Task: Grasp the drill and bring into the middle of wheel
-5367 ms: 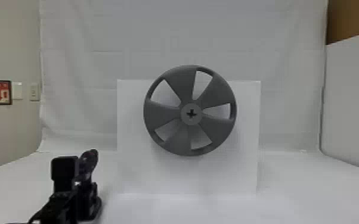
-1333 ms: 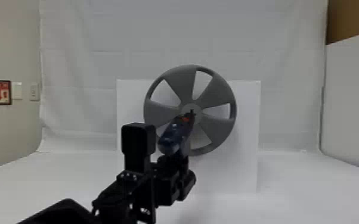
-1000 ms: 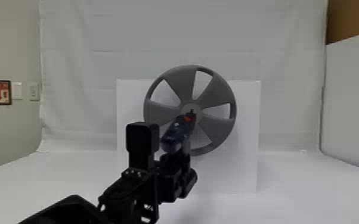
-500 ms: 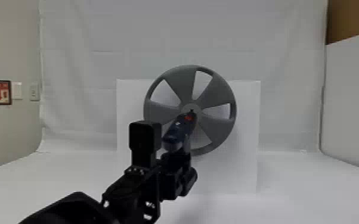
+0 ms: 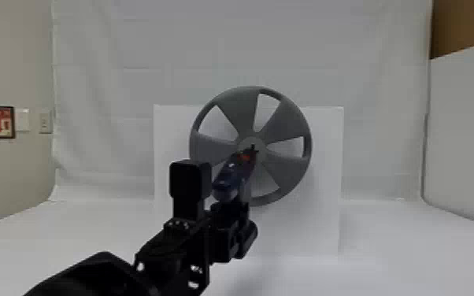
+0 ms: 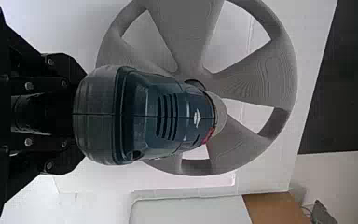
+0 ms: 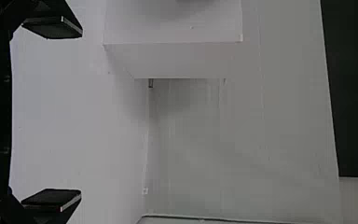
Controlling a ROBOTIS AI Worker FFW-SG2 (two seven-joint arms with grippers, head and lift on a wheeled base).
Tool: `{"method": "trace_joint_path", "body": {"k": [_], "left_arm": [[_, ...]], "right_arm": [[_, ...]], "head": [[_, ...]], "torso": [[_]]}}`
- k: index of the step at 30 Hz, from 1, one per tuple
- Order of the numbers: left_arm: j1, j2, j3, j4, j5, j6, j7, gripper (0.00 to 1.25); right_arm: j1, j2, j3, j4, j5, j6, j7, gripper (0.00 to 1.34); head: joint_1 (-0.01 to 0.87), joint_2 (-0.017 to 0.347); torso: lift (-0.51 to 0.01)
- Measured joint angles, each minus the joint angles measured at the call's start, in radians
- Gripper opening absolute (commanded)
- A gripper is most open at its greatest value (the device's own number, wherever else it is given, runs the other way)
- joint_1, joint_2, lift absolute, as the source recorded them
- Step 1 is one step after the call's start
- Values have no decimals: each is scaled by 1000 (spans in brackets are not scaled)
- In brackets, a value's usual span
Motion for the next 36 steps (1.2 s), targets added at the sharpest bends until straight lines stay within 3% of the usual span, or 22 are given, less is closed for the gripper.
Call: {"method": "trace_joint_path", "body": {"k": [36], "left_arm": [[-4, -1, 2, 6, -5, 0, 0, 23]], "right_arm": [[0, -2, -2, 0, 0, 1, 0, 1243]], "head": [[54, 31]], "torso": [[-403]]}}
